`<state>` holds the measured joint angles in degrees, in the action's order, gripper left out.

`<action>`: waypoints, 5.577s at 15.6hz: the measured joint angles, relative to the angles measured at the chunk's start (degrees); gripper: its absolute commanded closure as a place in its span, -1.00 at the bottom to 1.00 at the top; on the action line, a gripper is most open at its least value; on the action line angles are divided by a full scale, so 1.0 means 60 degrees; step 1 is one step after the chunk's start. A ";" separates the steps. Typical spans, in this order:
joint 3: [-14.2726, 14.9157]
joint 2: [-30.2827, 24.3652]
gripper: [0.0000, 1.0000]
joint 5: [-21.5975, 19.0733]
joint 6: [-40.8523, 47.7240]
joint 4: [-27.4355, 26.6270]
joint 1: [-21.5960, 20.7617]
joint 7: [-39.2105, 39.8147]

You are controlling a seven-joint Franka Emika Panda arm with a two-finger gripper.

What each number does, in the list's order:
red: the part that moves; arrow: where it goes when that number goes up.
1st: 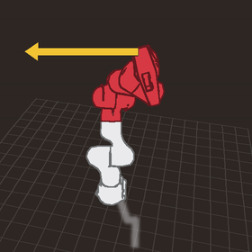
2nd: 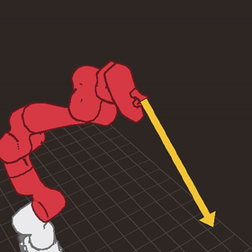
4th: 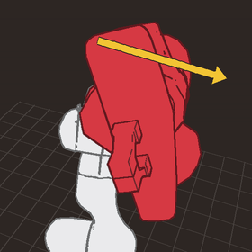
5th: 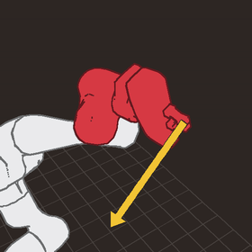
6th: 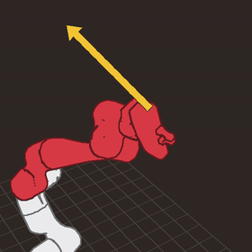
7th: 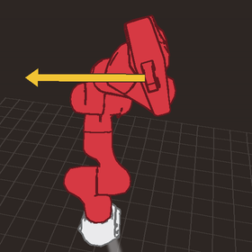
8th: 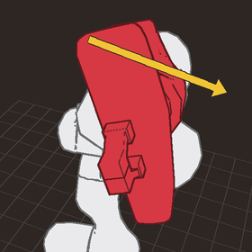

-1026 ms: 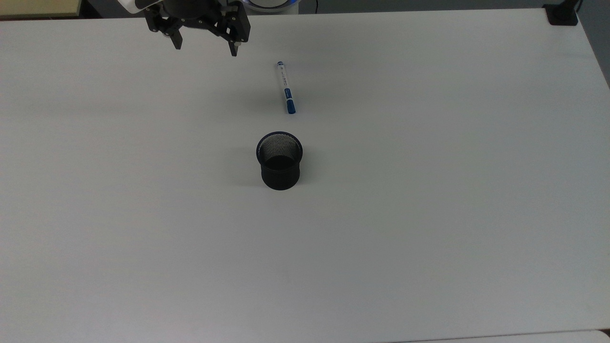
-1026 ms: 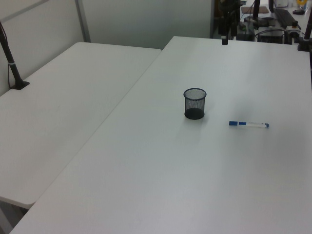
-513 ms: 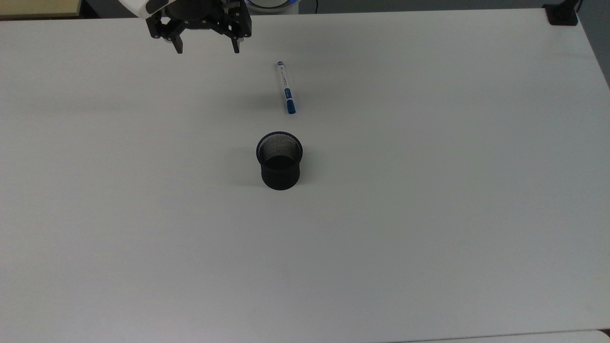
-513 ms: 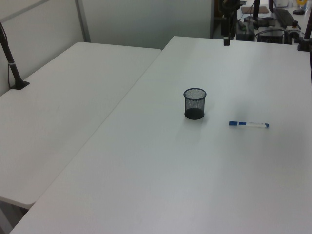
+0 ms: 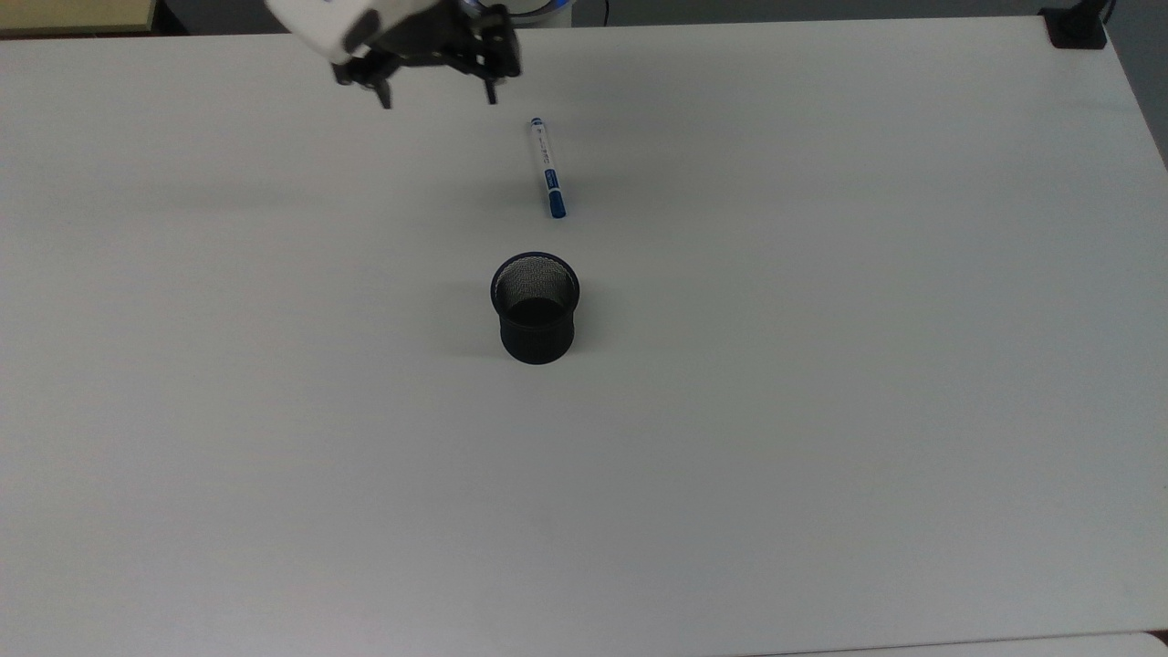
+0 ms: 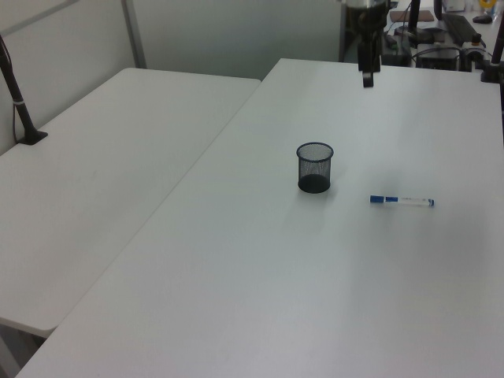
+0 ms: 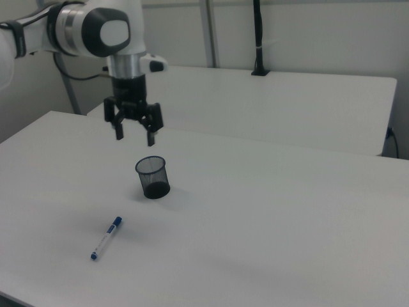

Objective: Insert the marker
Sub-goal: 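Move the gripper down over the blue-capped white marker, then close the gripper on the marker near its blue cap, then lift the marker and carry it above the black mesh cup, then lower the marker into the mesh cup and open the gripper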

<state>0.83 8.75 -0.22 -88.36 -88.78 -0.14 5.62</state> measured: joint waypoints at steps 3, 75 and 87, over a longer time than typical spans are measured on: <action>-0.0054 0.0074 -0.99 0.0000 0.0003 -0.0437 -0.0608 -0.0134; 0.0084 0.0967 0.99 0.0912 -0.2823 0.0436 -0.1100 0.0154; 0.0106 0.1613 1.00 0.0931 -0.6012 0.0402 -0.0900 -0.1901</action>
<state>1.46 18.42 5.37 -124.44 -86.37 -5.54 -5.79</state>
